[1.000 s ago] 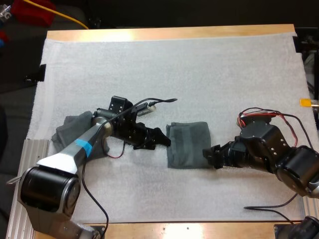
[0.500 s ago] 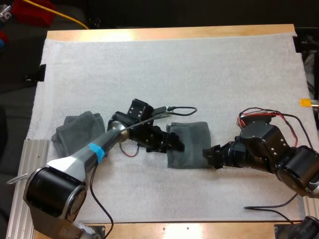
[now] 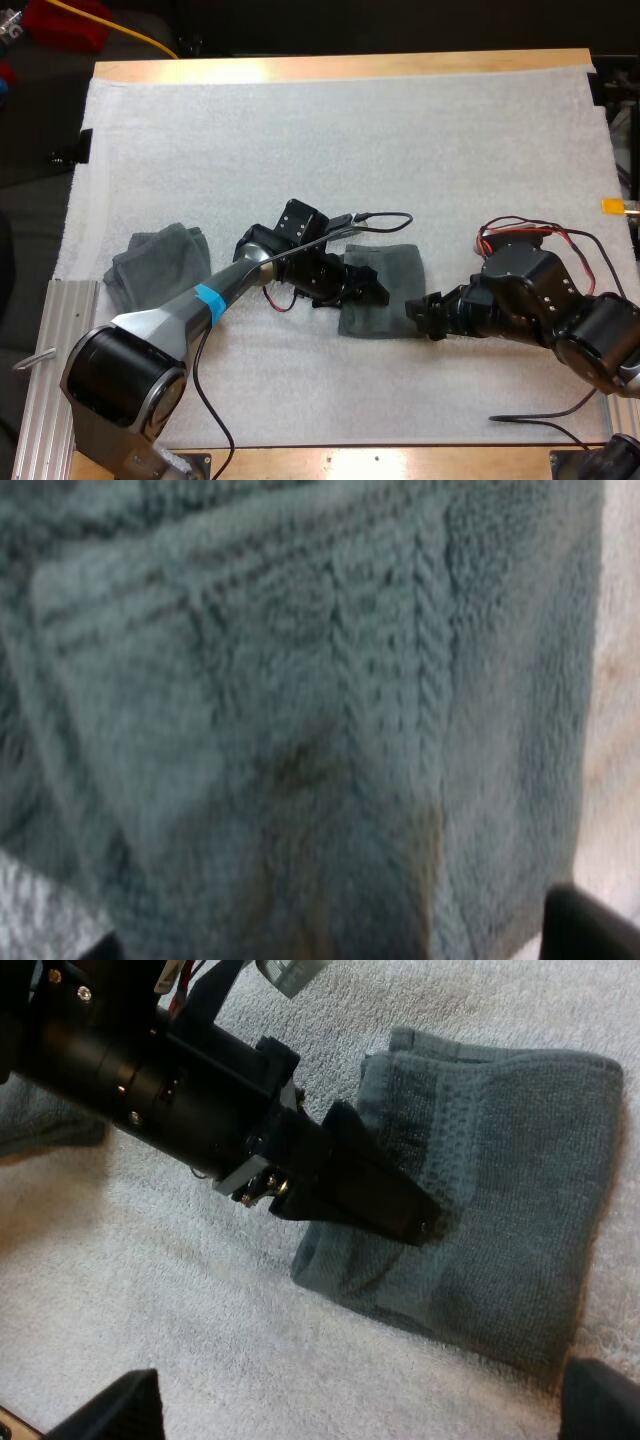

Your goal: Pick towel from pile, fold and stack

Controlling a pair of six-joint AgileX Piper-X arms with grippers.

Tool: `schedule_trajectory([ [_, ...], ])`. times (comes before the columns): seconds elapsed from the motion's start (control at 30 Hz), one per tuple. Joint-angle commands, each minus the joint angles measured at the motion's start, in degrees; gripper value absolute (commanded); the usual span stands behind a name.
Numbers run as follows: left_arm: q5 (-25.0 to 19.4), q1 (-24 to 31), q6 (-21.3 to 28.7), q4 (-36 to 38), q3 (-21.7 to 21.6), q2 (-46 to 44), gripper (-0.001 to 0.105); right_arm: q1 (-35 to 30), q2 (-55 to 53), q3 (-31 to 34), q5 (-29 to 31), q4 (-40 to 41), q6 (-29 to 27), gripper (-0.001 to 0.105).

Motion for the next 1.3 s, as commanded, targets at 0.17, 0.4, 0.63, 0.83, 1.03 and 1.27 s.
schedule_trajectory([
  [0.17,0.7,-0.4,-0.5,-0.1,-0.2,0.1,0.029,0.1,-0.3,-0.4,-1.0,0.5,-0.1,0.075],
  [0.4,0.1,-0.4,1.7,3.3,-0.2,-0.4,0.0,0.1,-0.3,-0.4,-3.7,0.5,-0.1,0.075],
  [0.63,-1.5,0.8,6.2,6.6,-0.2,-2.9,0.0,0.1,-0.3,-0.4,-7.5,-0.4,1.8,0.075],
  [0.83,-3.2,3.5,9.6,10.1,-0.5,-6.2,0.0,0.1,-0.3,-0.4,-11.0,-3.5,4.4,0.075],
  [1.03,-6.1,6.6,14.9,15.9,-0.4,-8.8,0.0,0.1,-0.3,-0.4,-14.1,-6.9,6.4,0.075],
  [1.27,-10.3,9.8,19.8,21.5,-0.9,-12.3,0.0,0.1,-0.3,-0.4,-16.9,-10.9,8.9,0.075],
])
